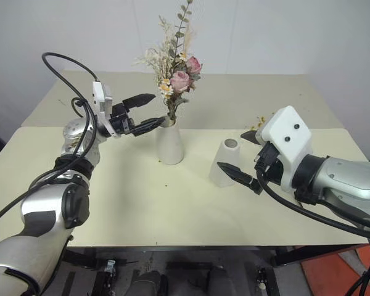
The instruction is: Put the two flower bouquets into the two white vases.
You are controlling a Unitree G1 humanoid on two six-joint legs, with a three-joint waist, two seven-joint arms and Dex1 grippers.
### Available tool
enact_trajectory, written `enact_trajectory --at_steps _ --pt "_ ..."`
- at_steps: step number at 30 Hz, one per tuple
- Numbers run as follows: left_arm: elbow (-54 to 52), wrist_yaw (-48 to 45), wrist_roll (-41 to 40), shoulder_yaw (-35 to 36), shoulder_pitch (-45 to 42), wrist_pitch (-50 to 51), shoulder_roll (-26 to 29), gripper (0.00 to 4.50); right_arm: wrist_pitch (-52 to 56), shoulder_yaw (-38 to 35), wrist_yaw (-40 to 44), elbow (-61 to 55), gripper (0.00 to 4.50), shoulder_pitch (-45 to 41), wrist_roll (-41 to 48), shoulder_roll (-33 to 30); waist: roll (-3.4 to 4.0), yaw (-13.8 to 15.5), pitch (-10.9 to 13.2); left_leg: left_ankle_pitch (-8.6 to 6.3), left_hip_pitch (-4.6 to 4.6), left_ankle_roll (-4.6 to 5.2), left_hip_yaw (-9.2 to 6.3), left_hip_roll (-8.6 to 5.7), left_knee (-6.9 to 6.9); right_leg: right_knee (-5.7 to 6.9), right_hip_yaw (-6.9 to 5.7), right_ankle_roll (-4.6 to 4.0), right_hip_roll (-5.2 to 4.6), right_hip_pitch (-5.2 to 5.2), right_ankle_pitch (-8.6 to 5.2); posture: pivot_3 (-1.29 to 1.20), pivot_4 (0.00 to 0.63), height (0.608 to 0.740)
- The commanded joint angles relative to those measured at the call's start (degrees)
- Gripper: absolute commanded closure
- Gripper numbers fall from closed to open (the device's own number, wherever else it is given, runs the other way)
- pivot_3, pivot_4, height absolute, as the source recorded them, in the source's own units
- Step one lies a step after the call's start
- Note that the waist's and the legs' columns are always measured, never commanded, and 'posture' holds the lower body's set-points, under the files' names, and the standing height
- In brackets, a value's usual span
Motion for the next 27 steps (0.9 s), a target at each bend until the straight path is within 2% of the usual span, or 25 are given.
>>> enact_trajectory --at_steps 1,5,9,11,14,18,21,23,27 --pt "-4.98 -0.38 -1.23 0.43 1.01 0.16 3.33 0.02 -1.18 -2.50 0.52 -0.51 0.00 0.40 -0.43 -0.54 0.00 -0.14 0.00 0.00 0.00 0.00 0.00 0.04 0.00 0.00 0.01 0.00 0.04 0.00 0.00 0.00 0.150 0.740" --pt "-15.27 -4.48 -5.29 1.31 4.82 8.38 9.72 0.02 0.96 -7.67 2.25 0.28 0.00 3.80 -0.07 -2.87 0.01 -0.11 0.00 0.00 -0.01 0.00 -0.01 0.05 0.01 0.02 0.01 0.00 0.05 -0.01 0.00 0.00 0.150 0.740" --pt "-33.98 -8.78 -5.69 -2.45 12.58 17.55 18.75 0.02 3.19 -12.97 6.55 4.27 0.00 9.55 -3.84 -7.67 0.00 -0.04 -0.01 -0.01 0.01 0.01 -0.01 0.10 -0.01 0.08 0.02 0.00 0.09 0.01 0.00 0.00 0.150 0.740" --pt "-44.71 -8.57 -8.48 -3.36 16.38 26.36 22.07 0.02 2.64 -13.13 9.22 7.54 0.00 12.85 -7.64 -10.12 -0.02 0.12 -0.02 -0.01 0.01 0.02 -0.01 0.10 0.00 0.06 0.03 0.00 0.08 0.04 0.00 0.00 0.150 0.740" --pt "-57.64 -9.29 -11.76 -3.90 23.14 33.25 26.16 0.02 0.29 -10.16 11.78 13.79 0.00 15.13 -13.39 -12.86 -0.01 0.42 -0.04 -0.01 0.07 0.02 0.01 0.09 0.03 -0.12 0.02 0.01 0.05 0.12 -0.01 0.00 0.150 0.740" --pt "-69.54 -5.46 -13.81 -6.49 28.30 39.89 26.49 0.02 -1.66 -1.36 12.82 24.12 0.00 10.81 -19.00 -13.95 -0.01 0.12 -0.04 -0.01 0.46 0.02 0.05 0.13 0.02 -0.19 0.03 0.01 0.07 0.46 -0.01 0.00 0.150 0.740" --pt "-76.22 -3.31 -14.44 -9.97 30.65 43.62 25.80 0.02 -0.65 6.05 13.24 30.58 0.00 3.91 -22.10 -12.70 0.01 -0.11 -0.03 -0.02 0.69 0.02 0.08 0.14 0.00 -0.24 0.05 0.01 0.09 0.68 -0.01 0.00 0.150 0.740" --pt "-79.60 2.37 -14.46 -13.45 29.42 50.15 23.47 0.02 -0.14 11.84 14.63 35.07 0.00 -1.31 -24.53 -11.24 0.02 -0.26 -0.03 -0.02 0.74 0.02 0.10 0.14 -0.02 -0.23 0.10 0.01 0.10 0.69 -0.01 0.00 0.150 0.740" --pt "-80.00 10.72 -11.11 -18.48 24.72 53.53 17.87 0.02 -0.18 22.29 17.26 43.46 0.00 -11.50 -30.73 -7.17 0.02 -0.31 -0.03 -0.01 0.73 0.02 0.07 0.13 0.00 -0.23 0.11 0.00 0.15 0.72 0.00 0.00 0.150 0.740"
